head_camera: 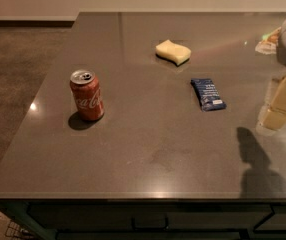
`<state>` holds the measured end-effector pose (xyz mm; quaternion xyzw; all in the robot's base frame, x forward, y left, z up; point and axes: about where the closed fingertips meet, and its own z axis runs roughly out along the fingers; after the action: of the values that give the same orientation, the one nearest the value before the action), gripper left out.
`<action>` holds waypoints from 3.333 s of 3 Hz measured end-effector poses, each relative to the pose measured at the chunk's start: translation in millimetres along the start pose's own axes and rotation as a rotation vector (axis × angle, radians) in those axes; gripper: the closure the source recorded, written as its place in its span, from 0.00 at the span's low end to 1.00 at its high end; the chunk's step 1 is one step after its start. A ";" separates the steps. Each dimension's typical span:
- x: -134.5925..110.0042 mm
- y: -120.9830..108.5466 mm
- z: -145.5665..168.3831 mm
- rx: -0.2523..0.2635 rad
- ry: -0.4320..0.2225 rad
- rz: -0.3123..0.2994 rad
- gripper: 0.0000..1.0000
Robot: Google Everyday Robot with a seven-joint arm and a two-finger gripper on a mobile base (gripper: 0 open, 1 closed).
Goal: Move rxbar blueberry near sponge
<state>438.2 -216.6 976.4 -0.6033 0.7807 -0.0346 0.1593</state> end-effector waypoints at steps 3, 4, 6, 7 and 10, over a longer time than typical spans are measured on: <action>-5.9 -35.4 31.8 0.048 0.026 0.196 0.00; -6.5 -62.6 58.6 0.088 0.040 0.337 0.00; 2.2 -106.6 105.2 0.129 0.049 0.569 0.00; 2.4 -117.5 127.4 0.103 0.056 0.633 0.00; -5.3 -121.3 175.5 0.023 0.081 0.686 0.00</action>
Offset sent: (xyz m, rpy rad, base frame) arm 0.0408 0.0007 -0.0198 0.0383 0.0166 -0.2036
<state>603.2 -220.0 841.2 -0.3021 0.9432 -0.0120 0.1374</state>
